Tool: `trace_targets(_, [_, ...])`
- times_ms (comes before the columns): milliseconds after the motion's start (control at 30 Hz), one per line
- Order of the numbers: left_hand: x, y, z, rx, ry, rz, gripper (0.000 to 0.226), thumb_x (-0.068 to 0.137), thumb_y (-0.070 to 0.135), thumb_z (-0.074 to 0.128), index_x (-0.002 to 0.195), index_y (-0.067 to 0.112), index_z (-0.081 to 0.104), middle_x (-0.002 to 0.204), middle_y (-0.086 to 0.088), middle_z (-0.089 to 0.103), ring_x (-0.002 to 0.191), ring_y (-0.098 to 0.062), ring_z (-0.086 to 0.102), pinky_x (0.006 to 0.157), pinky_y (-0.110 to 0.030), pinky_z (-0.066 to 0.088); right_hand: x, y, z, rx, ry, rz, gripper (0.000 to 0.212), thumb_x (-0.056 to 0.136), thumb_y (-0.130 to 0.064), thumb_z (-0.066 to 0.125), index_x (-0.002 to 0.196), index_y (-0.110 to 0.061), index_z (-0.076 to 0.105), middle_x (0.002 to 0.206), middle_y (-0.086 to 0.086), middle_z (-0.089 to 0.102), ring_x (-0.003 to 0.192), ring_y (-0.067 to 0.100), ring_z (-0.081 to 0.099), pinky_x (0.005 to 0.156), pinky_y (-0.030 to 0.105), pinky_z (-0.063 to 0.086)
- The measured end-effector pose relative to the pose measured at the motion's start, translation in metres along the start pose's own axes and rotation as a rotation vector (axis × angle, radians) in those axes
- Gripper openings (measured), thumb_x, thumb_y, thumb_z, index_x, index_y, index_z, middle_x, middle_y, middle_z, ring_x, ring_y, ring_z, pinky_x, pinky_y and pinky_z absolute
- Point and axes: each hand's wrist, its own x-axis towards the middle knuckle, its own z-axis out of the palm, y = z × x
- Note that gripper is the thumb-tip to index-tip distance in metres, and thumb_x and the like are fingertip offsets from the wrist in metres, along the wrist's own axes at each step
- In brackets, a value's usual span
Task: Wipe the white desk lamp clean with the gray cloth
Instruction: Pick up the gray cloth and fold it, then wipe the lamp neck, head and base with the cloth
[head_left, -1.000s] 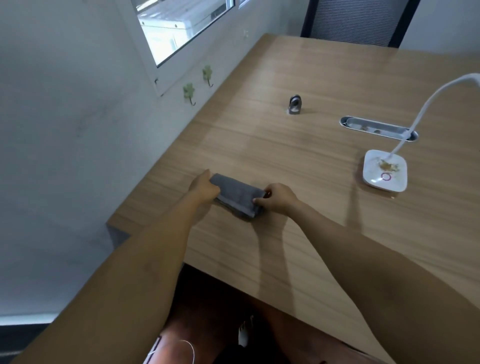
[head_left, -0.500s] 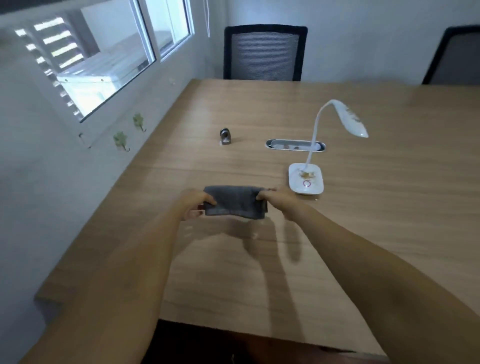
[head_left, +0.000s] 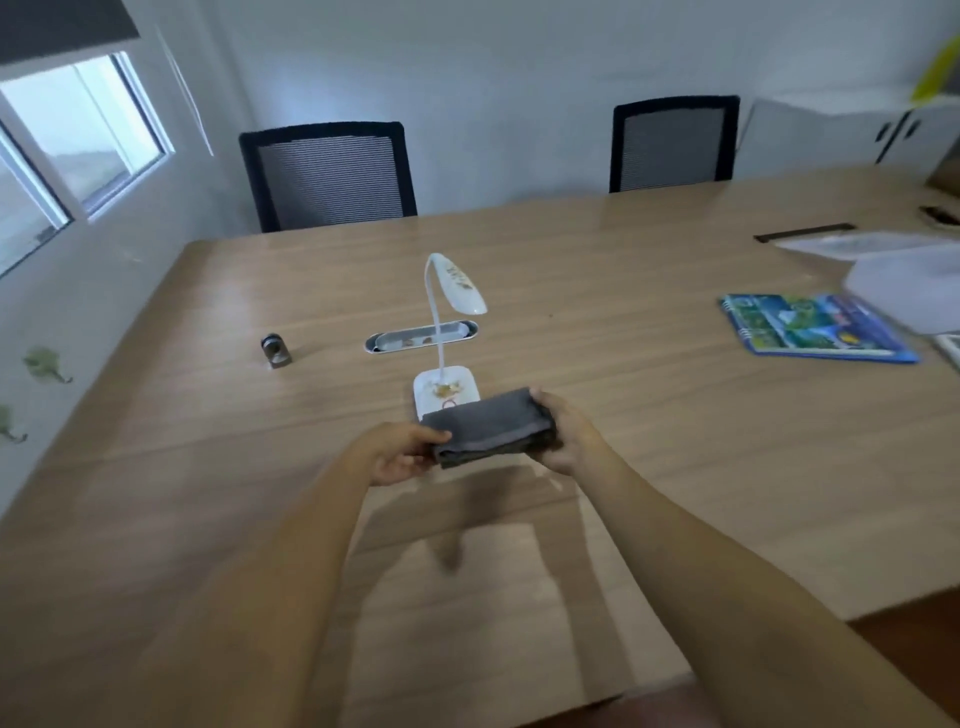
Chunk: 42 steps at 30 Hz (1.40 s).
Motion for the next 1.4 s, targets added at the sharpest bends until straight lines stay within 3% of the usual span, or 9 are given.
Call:
trace_targets(100, [0.005,-0.005,0.013,-0.095,-0.017,-0.010,0.007,0.086,0.006,0.064,0.083,0.010,0.060,0.063,-0.001,0.069,0.070,-0.012,0.057,0.059,-0.018,0.052,0.003,0.001,-0.006,0.223,-0.046,-0.057,0.027,0.085,-0.020,0.061,0.106,-0.006,0.053,0.088,0.011,0.062,0.084,0.022,0.059,0.079,0.030,0.053])
trace_targets(267, [0.010,-0.015,0.022,-0.255,-0.054,-0.040,0.009,0.083,0.002,0.066,0.087,0.008,0.061,0.077,-0.007,0.068,0.070,-0.015,0.063,0.047,-0.017,0.056,0.010,0.021,0.001,0.278,-0.131,-0.028,0.041,0.079,-0.017,0.063,0.118,-0.009,0.052,0.100,0.011,0.066,0.093,0.024,0.062,0.076,0.032,0.059])
trace_targets(367, [0.011,-0.021,0.019,-0.238,-0.075,-0.059,0.008,0.082,0.003,0.068,0.086,0.007,0.063,0.063,-0.005,0.073,0.057,-0.014,0.069,0.047,-0.018,0.056,0.013,0.030,0.010,0.217,-0.125,0.036,0.037,0.082,-0.026,0.063,0.111,-0.005,0.057,0.103,0.015,0.066,0.093,0.028,0.063,0.084,0.039,0.052])
trace_targets(500, [0.019,-0.022,0.009,-0.195,-0.055,-0.079,0.014,0.084,0.019,0.069,0.092,0.008,0.062,0.083,-0.008,0.066,0.073,-0.018,0.062,0.054,-0.024,0.059,0.015,0.028,0.016,0.159,-0.056,0.001,0.022,0.089,-0.024,0.050,0.098,-0.005,0.058,0.098,0.014,0.064,0.087,0.027,0.061,0.092,0.042,0.046])
trace_targets(600, [0.036,-0.019,-0.008,0.181,0.166,0.029,0.036,0.081,0.040,0.068,0.106,0.014,0.062,0.089,-0.006,0.058,0.066,-0.016,0.056,0.057,-0.025,0.052,0.021,0.012,0.007,0.092,0.036,-0.052,0.018,0.086,-0.021,0.047,0.093,-0.008,0.058,0.101,0.013,0.064,0.087,0.029,0.060,0.093,0.044,0.046])
trace_targets(767, [0.058,-0.009,-0.031,0.929,0.470,0.234,0.071,0.087,0.040,0.058,0.148,0.018,0.029,0.153,-0.013,0.033,0.139,-0.030,0.036,0.115,-0.040,0.031,0.028,-0.032,0.001,-0.255,0.126,-0.244,0.044,0.084,-0.014,0.052,0.125,-0.020,0.038,0.104,0.011,0.059,0.102,0.035,0.059,0.088,0.049,0.051])
trace_targets(1100, [0.096,0.016,-0.027,1.296,0.385,0.320,0.071,0.086,0.052,0.051,0.144,0.014,0.038,0.150,-0.008,0.042,0.131,-0.031,0.044,0.107,-0.036,0.037,-0.013,-0.124,0.077,-0.780,-0.162,-0.907,0.047,0.080,0.011,0.046,0.110,-0.022,0.060,0.087,-0.016,0.063,0.075,-0.016,0.059,0.067,0.000,0.046])
trace_targets(1267, [0.103,0.010,-0.026,1.289,0.437,0.348,0.064,0.087,0.043,0.058,0.140,0.012,0.043,0.139,-0.010,0.054,0.131,-0.029,0.044,0.109,-0.035,0.037,-0.019,-0.145,0.119,-0.934,-0.296,-1.053,0.037,0.078,-0.002,0.055,0.109,-0.017,0.069,0.096,0.004,0.073,0.088,0.005,0.063,0.083,0.021,0.051])
trace_targets(1400, [0.105,0.012,-0.027,1.380,0.452,0.333,0.063,0.087,0.048,0.055,0.139,0.014,0.044,0.138,-0.010,0.055,0.131,-0.028,0.044,0.109,-0.036,0.038,-0.014,-0.148,0.132,-1.164,-0.320,-1.099,0.043,0.075,0.012,0.051,0.106,-0.012,0.070,0.098,-0.004,0.066,0.093,0.005,0.058,0.081,0.010,0.045])
